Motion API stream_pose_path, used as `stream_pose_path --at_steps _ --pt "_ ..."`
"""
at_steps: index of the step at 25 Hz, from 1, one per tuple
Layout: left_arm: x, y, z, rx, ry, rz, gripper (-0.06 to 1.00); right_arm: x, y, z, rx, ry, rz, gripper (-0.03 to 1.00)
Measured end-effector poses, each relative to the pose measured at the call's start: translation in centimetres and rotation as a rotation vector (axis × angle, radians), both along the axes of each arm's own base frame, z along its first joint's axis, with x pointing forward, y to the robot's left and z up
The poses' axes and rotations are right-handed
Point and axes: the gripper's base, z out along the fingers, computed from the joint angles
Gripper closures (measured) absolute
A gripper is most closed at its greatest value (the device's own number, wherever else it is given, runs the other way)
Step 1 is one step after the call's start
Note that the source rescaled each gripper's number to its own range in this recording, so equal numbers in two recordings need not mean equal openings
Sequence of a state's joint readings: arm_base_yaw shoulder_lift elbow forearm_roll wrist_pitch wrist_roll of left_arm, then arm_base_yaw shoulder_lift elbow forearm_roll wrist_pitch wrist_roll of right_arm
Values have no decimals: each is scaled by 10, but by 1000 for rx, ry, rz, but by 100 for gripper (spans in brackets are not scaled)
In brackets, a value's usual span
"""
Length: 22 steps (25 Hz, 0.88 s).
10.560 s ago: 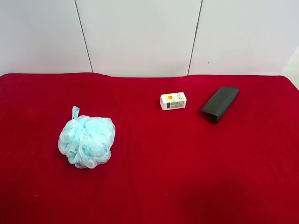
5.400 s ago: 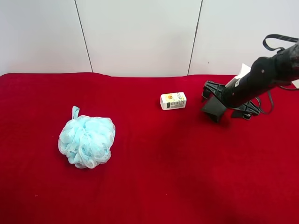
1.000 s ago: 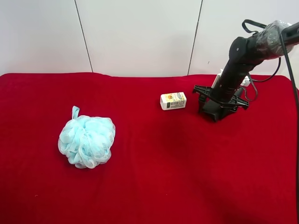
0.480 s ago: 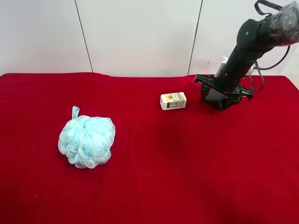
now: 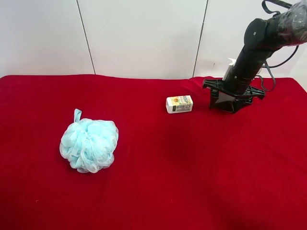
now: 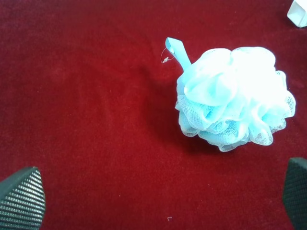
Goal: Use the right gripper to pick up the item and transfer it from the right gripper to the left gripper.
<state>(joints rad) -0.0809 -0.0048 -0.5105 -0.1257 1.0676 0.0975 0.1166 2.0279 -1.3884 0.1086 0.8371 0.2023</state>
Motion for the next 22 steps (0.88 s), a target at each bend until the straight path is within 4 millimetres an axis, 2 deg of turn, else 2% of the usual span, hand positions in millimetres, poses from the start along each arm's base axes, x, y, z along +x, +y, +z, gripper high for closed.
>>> stream_pose_path --at_steps 22 --pt "0 0 0 0 0 0 -6 0 -5 4 -16 -9 37 94"
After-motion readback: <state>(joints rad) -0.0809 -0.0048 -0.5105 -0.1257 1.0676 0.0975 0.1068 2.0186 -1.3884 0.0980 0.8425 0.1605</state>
